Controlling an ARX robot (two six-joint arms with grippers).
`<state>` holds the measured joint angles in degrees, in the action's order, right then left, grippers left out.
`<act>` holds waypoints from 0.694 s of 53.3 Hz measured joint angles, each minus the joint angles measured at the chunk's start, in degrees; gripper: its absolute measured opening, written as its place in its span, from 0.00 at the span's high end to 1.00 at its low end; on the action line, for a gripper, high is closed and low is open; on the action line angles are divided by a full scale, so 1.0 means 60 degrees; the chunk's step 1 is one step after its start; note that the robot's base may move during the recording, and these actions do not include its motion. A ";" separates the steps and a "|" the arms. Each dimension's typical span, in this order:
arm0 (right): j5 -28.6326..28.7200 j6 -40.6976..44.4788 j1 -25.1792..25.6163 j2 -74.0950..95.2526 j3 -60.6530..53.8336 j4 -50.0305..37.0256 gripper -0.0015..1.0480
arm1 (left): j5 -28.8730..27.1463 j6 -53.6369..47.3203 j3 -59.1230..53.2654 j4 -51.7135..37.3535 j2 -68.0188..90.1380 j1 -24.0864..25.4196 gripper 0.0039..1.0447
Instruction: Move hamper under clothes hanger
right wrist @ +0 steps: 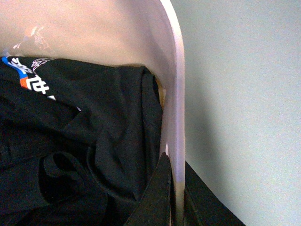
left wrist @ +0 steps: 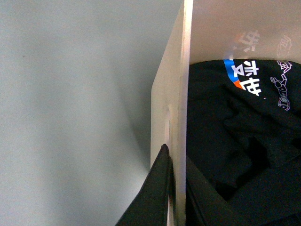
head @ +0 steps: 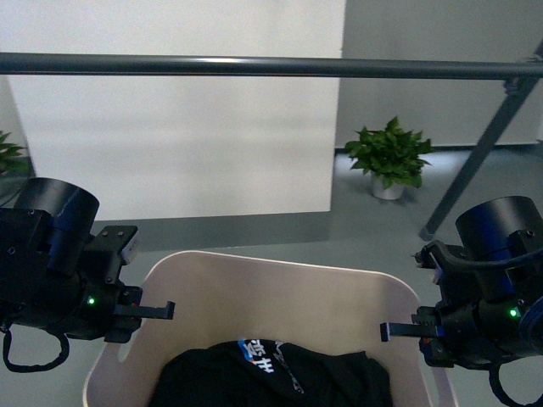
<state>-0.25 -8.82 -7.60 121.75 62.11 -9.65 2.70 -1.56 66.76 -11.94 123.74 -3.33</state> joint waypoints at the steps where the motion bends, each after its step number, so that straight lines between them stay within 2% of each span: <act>1: -0.0022 0.0000 0.0007 0.0000 0.0000 0.0000 0.97 | 0.0051 0.0000 0.0000 0.0000 0.0000 -0.0004 0.96; 12: 0.0007 0.0000 0.0022 -0.0007 -0.0004 0.0000 0.97 | 0.0029 0.0000 0.0000 0.0000 0.0000 -0.0004 0.96; 25: 0.0299 -0.0007 -0.0339 -0.0004 0.0015 0.0000 0.97 | -0.0127 0.0000 -0.0004 0.0000 -0.0004 0.0357 0.96; 37: -0.0036 -0.0004 -0.0066 -0.0004 0.0011 0.0000 0.97 | 0.0022 0.0000 -0.0004 0.0000 -0.0004 0.0062 0.96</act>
<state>-0.47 -8.84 -7.99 121.73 62.17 -9.65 2.83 -1.56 66.74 -11.94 123.72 -2.96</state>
